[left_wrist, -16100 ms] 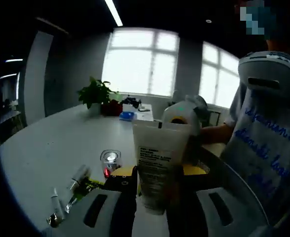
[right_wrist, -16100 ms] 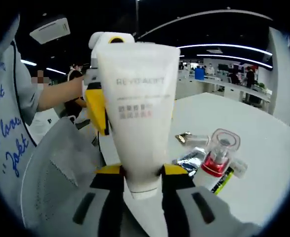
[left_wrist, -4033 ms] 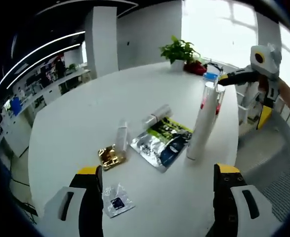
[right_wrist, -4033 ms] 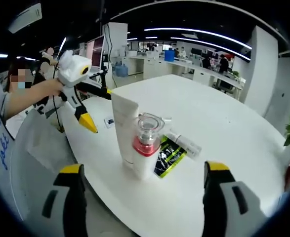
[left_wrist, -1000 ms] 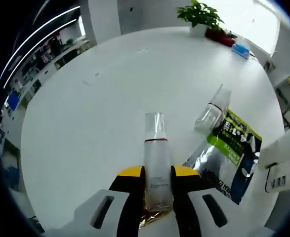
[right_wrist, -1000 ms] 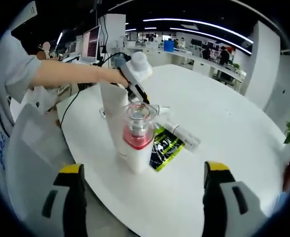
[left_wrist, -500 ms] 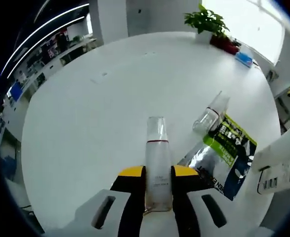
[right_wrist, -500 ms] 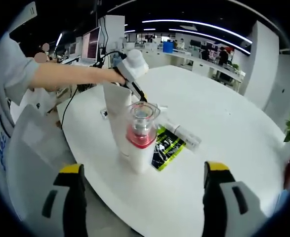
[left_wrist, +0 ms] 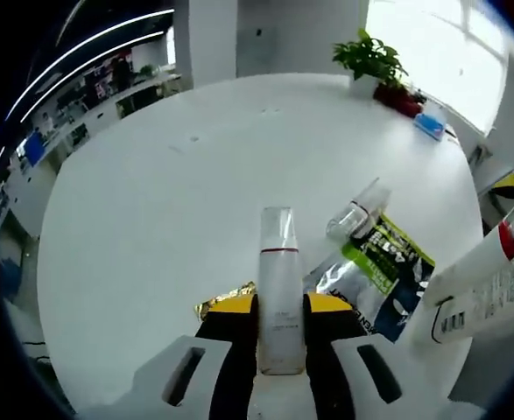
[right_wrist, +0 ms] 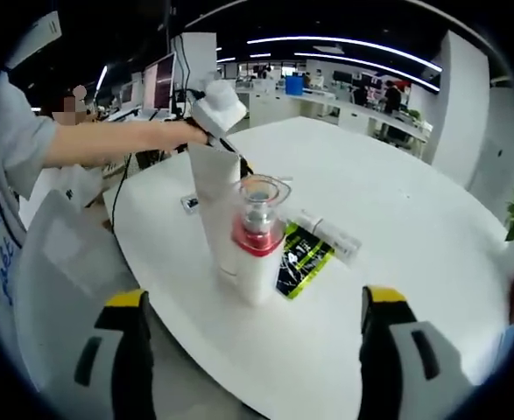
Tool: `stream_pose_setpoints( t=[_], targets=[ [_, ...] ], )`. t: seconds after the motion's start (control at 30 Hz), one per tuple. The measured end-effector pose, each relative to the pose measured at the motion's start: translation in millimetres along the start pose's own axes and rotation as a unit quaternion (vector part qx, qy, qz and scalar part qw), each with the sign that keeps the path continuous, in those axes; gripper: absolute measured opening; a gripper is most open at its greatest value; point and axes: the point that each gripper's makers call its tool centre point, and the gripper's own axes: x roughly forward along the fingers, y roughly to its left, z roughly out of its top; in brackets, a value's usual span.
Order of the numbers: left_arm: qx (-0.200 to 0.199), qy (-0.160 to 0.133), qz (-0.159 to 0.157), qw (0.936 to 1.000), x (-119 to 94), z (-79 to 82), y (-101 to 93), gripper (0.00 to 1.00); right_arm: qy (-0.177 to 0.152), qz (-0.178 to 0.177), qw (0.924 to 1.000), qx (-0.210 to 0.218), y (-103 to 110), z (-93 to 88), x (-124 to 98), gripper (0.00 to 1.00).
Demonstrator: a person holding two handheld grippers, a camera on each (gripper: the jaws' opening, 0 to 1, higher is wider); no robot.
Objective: Arrange the skincare products in the storage area until every visible bottle or jar stands upright without overlapping.
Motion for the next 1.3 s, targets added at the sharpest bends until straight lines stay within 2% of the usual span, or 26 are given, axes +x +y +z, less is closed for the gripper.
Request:
stream_pose_setpoints(
  t=[0.3,0.67,0.77,0.97,1.0,1.17,1.3],
  targets=[
    [-0.008,-0.014,0.000,0.9999,-17.2,-5.6,-7.1,0.15,-0.001,-0.005,1.0000,0.003,6.8,-3.1,-1.7,1.00],
    [-0.037,-0.024,-0.009,0.9990,-35.5,-25.2,-2.3,0.15,-0.002,-0.002,0.9999,0.012,17.4,-7.1,-3.1,1.00],
    [-0.041,-0.025,-0.009,0.9988,-41.0,-32.7,-7.3,0.15,0.000,-0.003,0.9999,0.015,19.4,-8.8,-3.0,1.00],
    [-0.043,-0.034,-0.010,0.9984,-52.5,-37.7,-16.9,0.16,-0.015,0.008,0.9995,0.027,26.4,-5.2,-2.4,1.00],
    [-0.041,-0.036,-0.008,0.9985,-60.2,-40.8,-25.9,0.16,-0.014,0.009,0.9995,0.025,28.0,-5.0,-1.7,1.00],
    [-0.043,-0.045,-0.009,0.9980,-70.8,-41.9,-31.8,0.16,-0.022,0.013,0.9993,0.026,32.6,-1.0,1.3,1.00],
    [-0.043,-0.044,-0.007,0.9981,-75.7,-48.7,-34.1,0.16,-0.025,0.015,0.9992,0.027,34.4,0.4,2.8,1.00]
  ],
)
